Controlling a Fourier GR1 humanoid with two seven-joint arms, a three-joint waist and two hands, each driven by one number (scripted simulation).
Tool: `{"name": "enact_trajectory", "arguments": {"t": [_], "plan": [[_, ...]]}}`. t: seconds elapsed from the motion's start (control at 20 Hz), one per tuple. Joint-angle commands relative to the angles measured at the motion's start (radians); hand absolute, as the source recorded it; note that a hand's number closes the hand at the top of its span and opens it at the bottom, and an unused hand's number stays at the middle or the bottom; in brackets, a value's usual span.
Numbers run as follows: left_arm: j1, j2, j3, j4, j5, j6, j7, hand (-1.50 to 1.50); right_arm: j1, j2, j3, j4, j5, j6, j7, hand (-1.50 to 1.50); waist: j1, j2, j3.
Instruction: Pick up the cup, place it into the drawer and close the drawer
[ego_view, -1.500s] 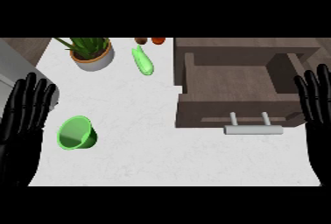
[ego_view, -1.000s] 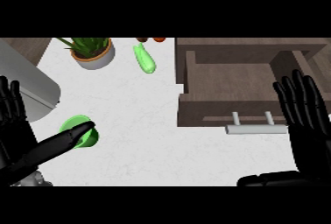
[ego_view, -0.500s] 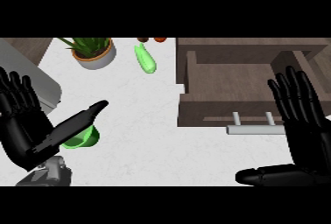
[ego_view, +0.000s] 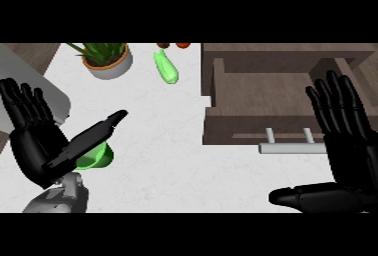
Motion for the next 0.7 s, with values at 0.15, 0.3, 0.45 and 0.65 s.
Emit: {"name": "enact_trajectory", "arguments": {"t": [0.15,0.3,0.45,0.65], "plan": [[0.046,-0.003,-0.064,-0.025,-0.022,0.071,0.052,-1.5,0.037,0.024,0.026,-0.017,0.038,-0.009,-0.025,-1.5,0.001,-0.001,0.0],[0.068,0.002,0.03,0.047,0.085,0.01,-0.058,-1.5,-0.033,0.019,0.009,0.017,0.035,-0.019,-0.01,-1.5,0.002,0.0,0.0],[0.123,-0.003,-0.01,0.035,0.075,0.047,-0.069,-1.5,0.012,0.034,0.026,0.006,0.047,-0.019,-0.031,-1.5,0.001,0.0,0.0],[0.159,-0.003,-0.014,0.027,0.11,0.062,-0.064,-1.5,-0.023,-0.025,-0.068,-0.002,-0.035,0.027,0.004,-1.5,0.002,0.0,0.0]]}}
